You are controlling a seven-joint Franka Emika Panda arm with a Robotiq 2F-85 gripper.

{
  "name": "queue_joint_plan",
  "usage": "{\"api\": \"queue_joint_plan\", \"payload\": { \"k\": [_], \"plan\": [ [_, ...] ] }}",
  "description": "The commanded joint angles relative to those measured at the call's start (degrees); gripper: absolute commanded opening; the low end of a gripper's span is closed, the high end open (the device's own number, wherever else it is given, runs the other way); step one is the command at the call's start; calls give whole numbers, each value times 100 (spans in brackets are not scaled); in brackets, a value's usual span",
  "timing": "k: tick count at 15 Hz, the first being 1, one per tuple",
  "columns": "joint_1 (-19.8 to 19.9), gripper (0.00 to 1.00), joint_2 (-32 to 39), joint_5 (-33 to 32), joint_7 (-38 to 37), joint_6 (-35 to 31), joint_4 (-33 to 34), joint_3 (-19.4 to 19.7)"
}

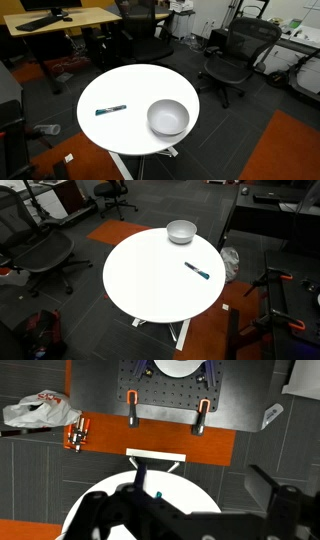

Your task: Put the green marker in the bowl

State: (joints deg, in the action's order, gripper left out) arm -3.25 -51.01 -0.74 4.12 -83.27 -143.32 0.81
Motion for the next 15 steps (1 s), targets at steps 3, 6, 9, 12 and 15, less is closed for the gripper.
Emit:
{"api": "queue_joint_plan", "payload": {
  "k": [3,6,9,12,15],
  "plan": [
    [29,100,6,13,16,9,11,-20],
    [29,100,6,13,16,9,11,-20],
    [72,100,84,-31,-106,-95,7,-89],
    [123,100,130,-2,-312,-252,-58,-148],
    [160,100,142,72,-597,-495,-159,-220]
  ]
}}
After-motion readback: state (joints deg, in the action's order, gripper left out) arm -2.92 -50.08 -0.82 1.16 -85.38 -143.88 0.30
